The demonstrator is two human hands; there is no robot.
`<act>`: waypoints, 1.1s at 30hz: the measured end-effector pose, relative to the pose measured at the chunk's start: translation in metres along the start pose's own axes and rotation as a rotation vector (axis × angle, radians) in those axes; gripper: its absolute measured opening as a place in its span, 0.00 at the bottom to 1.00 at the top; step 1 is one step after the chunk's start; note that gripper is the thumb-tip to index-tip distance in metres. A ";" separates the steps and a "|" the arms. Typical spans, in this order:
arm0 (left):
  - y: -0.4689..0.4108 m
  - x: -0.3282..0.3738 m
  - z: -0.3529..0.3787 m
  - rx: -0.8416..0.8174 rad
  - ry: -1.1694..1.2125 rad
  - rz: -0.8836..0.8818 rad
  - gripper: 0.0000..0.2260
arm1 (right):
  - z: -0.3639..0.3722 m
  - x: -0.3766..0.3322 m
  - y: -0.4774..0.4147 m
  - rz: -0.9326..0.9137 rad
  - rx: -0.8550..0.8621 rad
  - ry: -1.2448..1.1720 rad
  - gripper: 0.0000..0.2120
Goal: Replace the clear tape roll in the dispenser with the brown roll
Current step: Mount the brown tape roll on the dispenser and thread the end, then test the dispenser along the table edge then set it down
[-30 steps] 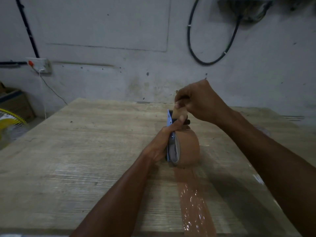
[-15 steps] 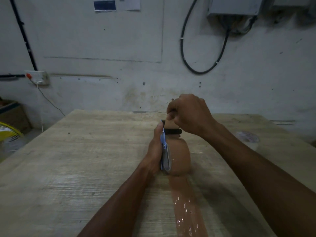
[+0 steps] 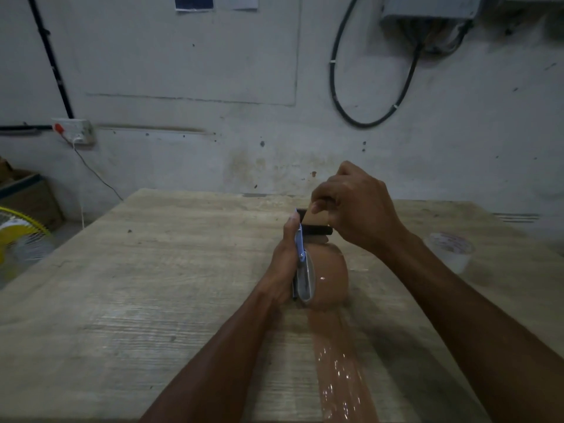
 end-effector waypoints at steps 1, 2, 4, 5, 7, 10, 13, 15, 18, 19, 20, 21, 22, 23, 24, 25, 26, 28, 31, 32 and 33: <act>0.001 0.001 -0.001 0.016 0.004 -0.004 0.27 | 0.000 0.001 0.000 -0.002 -0.014 0.001 0.02; 0.002 0.001 -0.001 0.026 0.002 -0.019 0.28 | 0.000 0.001 0.001 -0.007 -0.022 0.003 0.03; 0.004 0.002 0.001 0.051 0.015 -0.059 0.32 | -0.003 0.001 0.005 -0.009 -0.013 0.006 0.04; 0.008 0.003 0.003 0.071 0.021 -0.073 0.34 | -0.007 0.002 0.008 -0.006 0.004 0.006 0.04; 0.011 0.007 0.002 0.095 0.039 -0.055 0.38 | -0.014 0.006 0.019 0.015 0.061 -0.001 0.06; 0.010 0.003 -0.001 0.104 0.053 -0.010 0.36 | -0.022 0.016 0.048 0.095 0.192 -0.062 0.09; 0.012 0.003 0.002 0.096 0.063 0.013 0.33 | -0.022 0.022 0.085 0.187 0.290 -0.121 0.11; 0.016 0.011 0.005 0.127 0.049 0.040 0.26 | -0.023 0.020 0.104 0.225 0.347 -0.144 0.08; 0.007 0.005 -0.008 0.186 0.078 0.063 0.41 | -0.029 0.013 0.120 0.264 0.421 -0.205 0.04; 0.001 0.004 -0.015 0.197 0.100 0.069 0.45 | -0.031 0.008 0.122 0.258 0.431 -0.227 0.03; 0.003 0.007 -0.018 0.196 0.091 0.059 0.44 | -0.031 0.000 0.122 0.236 0.427 -0.238 0.03; 0.008 0.010 -0.014 0.172 0.069 0.030 0.39 | -0.029 -0.008 0.122 0.207 0.411 -0.237 0.05; 0.011 0.010 -0.009 0.135 0.062 -0.003 0.34 | -0.025 -0.018 0.121 0.171 0.383 -0.231 0.06; 0.011 0.008 -0.008 0.126 0.061 -0.024 0.32 | -0.019 -0.028 0.120 0.133 0.342 -0.225 0.08; 0.011 0.008 -0.013 0.154 0.067 -0.014 0.32 | -0.010 -0.038 0.120 0.096 0.289 -0.222 0.08; 0.010 0.011 -0.014 0.183 0.085 0.025 0.34 | 0.000 -0.048 0.120 0.057 0.227 -0.224 0.07; 0.008 0.012 -0.013 0.193 0.096 0.053 0.34 | 0.010 -0.058 0.119 0.027 0.154 -0.228 0.06; 0.006 0.016 -0.011 0.189 0.117 0.070 0.28 | 0.030 -0.068 0.114 0.045 0.023 -0.200 0.09; 0.007 0.010 -0.007 0.144 0.191 0.006 0.22 | 0.049 -0.056 0.105 0.273 -0.072 -0.119 0.19; 0.007 0.005 -0.007 0.120 0.225 -0.019 0.23 | 0.054 -0.051 0.103 0.356 -0.104 -0.110 0.21; 0.010 0.006 -0.006 0.120 0.251 -0.026 0.25 | 0.058 -0.046 0.100 0.423 -0.127 -0.103 0.23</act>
Point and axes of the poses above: each hand's wrist, its own y-axis away from the middle knuckle, its own z-axis out of the palm, x = y × z, the point moved 10 cm from there along -y, towards the middle knuckle, and after that the axes turned 10 degrees about y, right-handed, at the moved point
